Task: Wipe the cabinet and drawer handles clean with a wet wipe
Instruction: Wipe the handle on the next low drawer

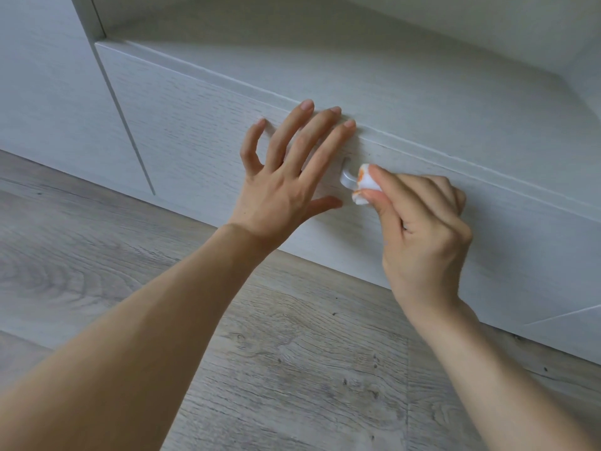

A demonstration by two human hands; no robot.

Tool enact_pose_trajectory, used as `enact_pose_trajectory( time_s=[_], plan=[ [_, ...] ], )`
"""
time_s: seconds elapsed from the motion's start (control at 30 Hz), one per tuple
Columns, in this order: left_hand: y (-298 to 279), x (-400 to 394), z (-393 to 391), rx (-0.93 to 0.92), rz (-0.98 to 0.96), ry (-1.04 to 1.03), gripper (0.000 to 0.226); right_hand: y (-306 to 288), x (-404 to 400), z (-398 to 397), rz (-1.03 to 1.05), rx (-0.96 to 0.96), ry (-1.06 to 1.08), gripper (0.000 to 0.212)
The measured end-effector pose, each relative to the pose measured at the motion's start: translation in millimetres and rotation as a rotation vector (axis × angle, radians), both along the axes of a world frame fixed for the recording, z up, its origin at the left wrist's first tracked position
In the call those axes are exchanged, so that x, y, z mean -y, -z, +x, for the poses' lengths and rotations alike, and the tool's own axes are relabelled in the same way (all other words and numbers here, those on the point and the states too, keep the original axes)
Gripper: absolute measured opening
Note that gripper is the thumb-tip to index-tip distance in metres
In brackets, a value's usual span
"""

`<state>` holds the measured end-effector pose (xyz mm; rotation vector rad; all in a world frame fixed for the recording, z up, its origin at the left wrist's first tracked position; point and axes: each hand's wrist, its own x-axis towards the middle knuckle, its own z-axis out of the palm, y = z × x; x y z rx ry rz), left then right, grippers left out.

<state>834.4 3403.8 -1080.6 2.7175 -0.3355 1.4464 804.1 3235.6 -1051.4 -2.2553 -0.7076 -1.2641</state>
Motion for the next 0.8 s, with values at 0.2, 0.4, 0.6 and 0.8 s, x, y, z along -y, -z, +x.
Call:
enact_pose_trajectory(
  time_s=[0.2, 0.4, 0.6, 0.8],
  plan=[
    [-3, -7, -3, -0.028, 0.052, 0.031, 0.093, 1, -3, -8, 0.089, -0.039, 0.050, 0.014],
    [-2, -11, -1, -0.047, 0.051, 0.043, 0.098, -1, -4, -9, 0.134, -0.034, 0.047, 0.018],
    [-2, -32, 0, -0.109, -0.044, 0.011, 0.107, 2, -23, 0, 0.042, 0.006, 0.042, 0.017],
    [-1, -41, 2, -0.078, -0.011, 0.056, 0.102, 2, -17, -6, 0.114, -0.026, 0.102, 0.016]
  ],
)
